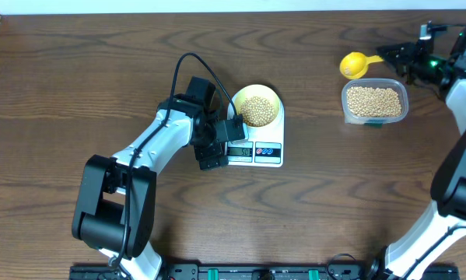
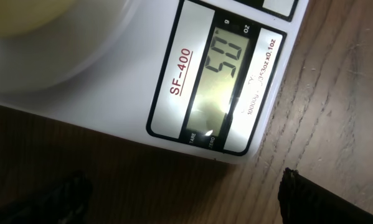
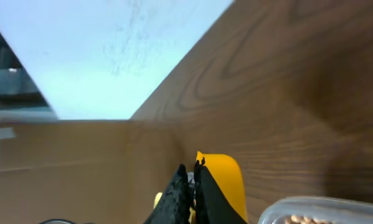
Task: Scoop item into bowl and weigh 50g on scale
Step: 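Move the yellow scoop right back toward the soybean tub, then lower the scoop into the soybean tub with the right gripper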
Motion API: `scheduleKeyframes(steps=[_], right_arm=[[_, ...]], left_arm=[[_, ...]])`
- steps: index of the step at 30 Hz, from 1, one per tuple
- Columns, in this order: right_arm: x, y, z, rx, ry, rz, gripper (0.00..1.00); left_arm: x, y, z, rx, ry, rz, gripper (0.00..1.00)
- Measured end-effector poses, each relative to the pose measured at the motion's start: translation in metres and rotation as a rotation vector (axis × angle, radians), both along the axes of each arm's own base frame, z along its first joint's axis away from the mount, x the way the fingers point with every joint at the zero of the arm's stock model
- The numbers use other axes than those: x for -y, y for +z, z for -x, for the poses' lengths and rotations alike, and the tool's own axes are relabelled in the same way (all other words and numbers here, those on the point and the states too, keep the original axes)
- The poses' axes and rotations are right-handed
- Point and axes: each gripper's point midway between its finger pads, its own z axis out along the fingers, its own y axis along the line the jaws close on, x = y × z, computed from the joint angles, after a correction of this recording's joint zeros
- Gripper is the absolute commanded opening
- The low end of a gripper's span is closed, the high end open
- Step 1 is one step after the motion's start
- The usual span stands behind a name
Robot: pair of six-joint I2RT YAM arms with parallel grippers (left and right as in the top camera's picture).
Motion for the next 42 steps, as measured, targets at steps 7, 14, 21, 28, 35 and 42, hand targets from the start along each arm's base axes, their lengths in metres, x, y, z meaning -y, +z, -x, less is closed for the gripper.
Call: scheduleKeyframes(steps=[7, 14, 21, 28, 35, 42], right_arm=[[0.0, 0.026, 0.026, 0.009, 0.003, 0.144, 0.08], [0.01, -0.016, 0.05, -0.127, 0.021, 0.305, 0.09], [0.032, -0.036, 0.054, -0.178, -0.019, 0.488, 0.07], [0.019, -0.046, 0.049, -0.187, 0.012, 0.646, 0.1], [-0.002, -0.053, 0.044, -0.189, 0.045, 0.785, 0.11], [0.002, -0.054, 0.039, -0.182, 0.022, 0.855, 0.09]], left_arm=[[0.0, 0.0, 0.0, 0.0, 0.0, 0.0, 0.98], [0.0, 0.0, 0.0, 0.0, 0.0, 0.0, 0.98], [0.0, 0.0, 0.0, 0.0, 0.0, 0.0, 0.98], [0.0, 0.0, 0.0, 0.0, 0.0, 0.0, 0.98], [0.0, 0.0, 0.0, 0.0, 0.0, 0.0, 0.98], [0.0, 0.0, 0.0, 0.0, 0.0, 0.0, 0.98]])
